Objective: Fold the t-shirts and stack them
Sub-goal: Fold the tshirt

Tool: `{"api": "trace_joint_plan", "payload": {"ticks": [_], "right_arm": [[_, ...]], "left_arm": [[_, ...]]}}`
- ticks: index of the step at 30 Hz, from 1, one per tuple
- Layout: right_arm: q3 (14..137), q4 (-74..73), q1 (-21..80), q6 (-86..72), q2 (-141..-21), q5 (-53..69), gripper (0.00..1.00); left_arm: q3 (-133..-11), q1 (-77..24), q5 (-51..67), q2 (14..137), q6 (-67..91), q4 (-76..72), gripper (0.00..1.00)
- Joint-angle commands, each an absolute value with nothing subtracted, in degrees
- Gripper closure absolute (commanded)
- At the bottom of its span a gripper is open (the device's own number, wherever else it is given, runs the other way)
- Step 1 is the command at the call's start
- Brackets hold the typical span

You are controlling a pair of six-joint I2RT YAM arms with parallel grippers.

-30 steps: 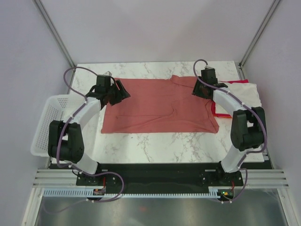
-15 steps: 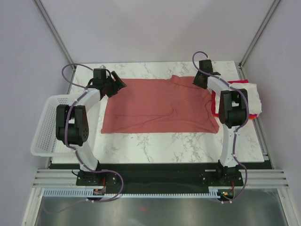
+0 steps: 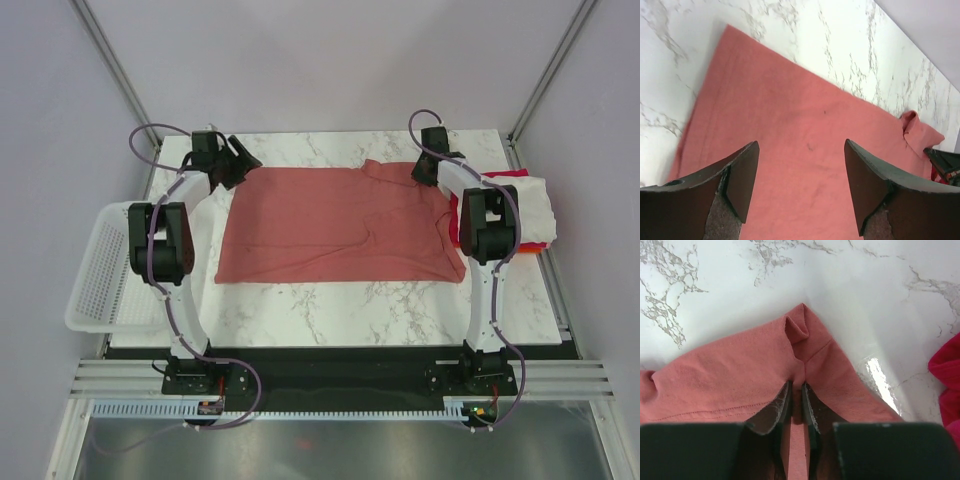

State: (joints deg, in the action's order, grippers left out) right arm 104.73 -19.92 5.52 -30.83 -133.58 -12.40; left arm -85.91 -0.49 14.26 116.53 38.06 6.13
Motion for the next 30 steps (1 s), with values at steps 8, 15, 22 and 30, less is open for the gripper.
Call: {"api": "trace_joint_plan", "payload": {"ticks": [8,15,22,30], "right_arm": [[103.9,-18.5,5.8,-30.7,-129.6,-12.0,0.64],[103.1,-18.3,5.8,-30.1,-128.5,-12.1,0.69],[102.4,-17.9,5.7,-30.1,-127.5,-12.6,1.0],[100.6,-15.8,5.8,-30.8,-125.1,-11.0,0.97]], "left_arm": [[-99.7,2.0,12.6,126.6,35.6,13.0,0.27],[-103.9,2.1,11.1,130.3,35.2,14.2,0.28],[-106.6,2.6,9.9,132.0,34.6,14.9,0.28],[-110.3,2.9,6.6,135.3,33.8,15.6,0.29]]}}
